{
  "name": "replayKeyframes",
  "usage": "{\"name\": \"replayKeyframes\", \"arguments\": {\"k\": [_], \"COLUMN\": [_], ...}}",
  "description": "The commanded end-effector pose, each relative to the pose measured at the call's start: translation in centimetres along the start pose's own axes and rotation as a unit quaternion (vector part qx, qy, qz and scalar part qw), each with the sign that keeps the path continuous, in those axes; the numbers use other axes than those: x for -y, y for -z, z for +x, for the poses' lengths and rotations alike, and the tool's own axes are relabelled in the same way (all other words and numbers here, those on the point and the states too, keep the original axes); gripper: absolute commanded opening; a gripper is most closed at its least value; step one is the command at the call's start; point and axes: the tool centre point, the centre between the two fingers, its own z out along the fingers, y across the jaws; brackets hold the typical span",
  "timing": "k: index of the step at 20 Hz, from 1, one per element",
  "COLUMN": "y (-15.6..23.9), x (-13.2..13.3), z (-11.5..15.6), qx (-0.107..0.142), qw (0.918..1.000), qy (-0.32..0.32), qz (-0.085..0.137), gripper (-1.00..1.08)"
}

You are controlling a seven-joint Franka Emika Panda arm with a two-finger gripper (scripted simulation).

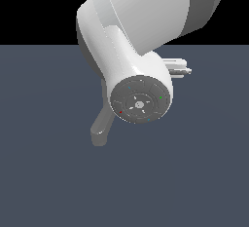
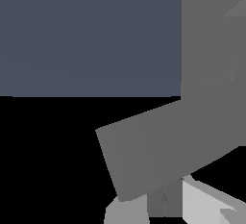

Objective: Turn on the faucet by rotating a designated handle.

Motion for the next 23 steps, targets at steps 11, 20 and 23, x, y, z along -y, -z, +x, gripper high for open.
{"name": "replayKeyframes", "arguments": {"k": [11, 20, 23], "y": [0.0, -0.1, -0.1], "x": [0.8, 1.8, 2.0], "z": [3.3, 5.7, 6.3], "qx": [-0.006, -0.007, -0.007], "qw": [0.9999, 0.9998, 0.9998], "qy": [0.008, 0.011, 0.011], "qz": [-0.011, -0.012, -0.013], "gripper": [-1.0, -1.0, -1.0]}}
